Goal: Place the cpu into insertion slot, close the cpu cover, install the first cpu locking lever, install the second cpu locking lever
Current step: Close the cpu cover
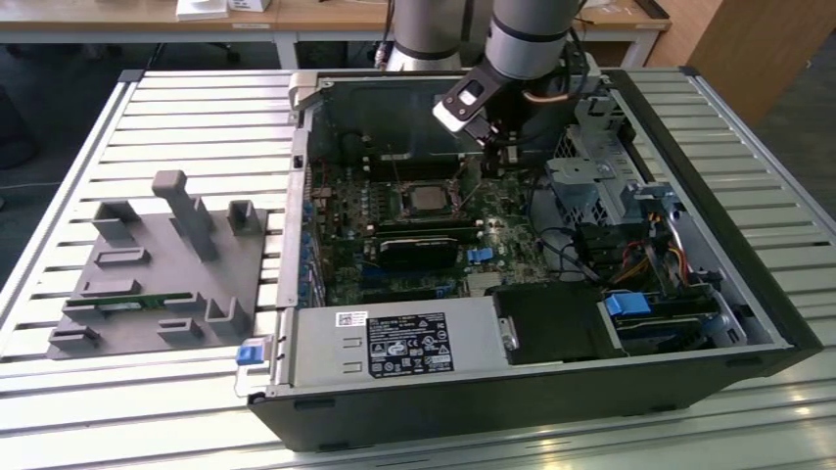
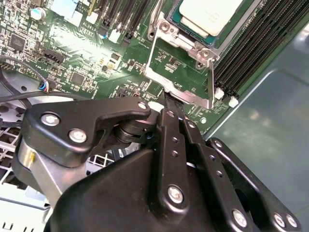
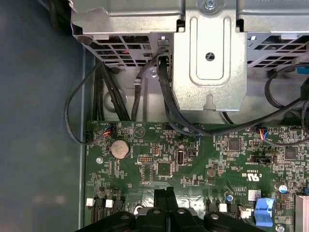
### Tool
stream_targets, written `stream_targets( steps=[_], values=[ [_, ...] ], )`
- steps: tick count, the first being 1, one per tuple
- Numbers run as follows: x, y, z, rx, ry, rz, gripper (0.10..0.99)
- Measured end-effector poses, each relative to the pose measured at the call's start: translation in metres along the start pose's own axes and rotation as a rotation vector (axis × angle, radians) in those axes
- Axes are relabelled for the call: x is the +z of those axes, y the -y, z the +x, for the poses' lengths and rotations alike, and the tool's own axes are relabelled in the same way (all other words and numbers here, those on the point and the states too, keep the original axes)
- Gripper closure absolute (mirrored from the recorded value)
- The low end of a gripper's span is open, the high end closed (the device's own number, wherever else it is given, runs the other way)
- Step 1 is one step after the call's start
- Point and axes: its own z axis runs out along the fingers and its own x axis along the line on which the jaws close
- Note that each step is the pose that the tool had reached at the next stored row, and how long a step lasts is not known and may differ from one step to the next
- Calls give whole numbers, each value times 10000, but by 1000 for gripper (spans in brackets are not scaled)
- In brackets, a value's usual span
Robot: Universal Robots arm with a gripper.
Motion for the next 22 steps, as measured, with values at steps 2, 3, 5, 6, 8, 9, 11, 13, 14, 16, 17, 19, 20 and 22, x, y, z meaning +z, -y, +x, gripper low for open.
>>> stream_targets(
  steps=[2,3,5,6,8,9,11,13,14,16,17,19,20,22],
  values=[
    [0,8,0,0,0,0,980],
    [0,12,0,0,0,0,980],
    [1,22,0,0,0,0,980],
    [2,31,0,0,-1,0,980],
    [4,52,0,0,1,0,980],
    [6,59,0,0,1,0,980],
    [9,70,0,0,2,0,980],
    [15,79,-1,0,1,0,980],
    [17,84,-1,0,1,1,980],
    [21,95,-1,1,1,0,980],
    [23,101,-2,1,2,0,980],
    [26,115,-2,0,1,1,980],
    [27,123,-2,0,1,0,980],
    [30,143,-2,0,0,0,980]
  ],
)
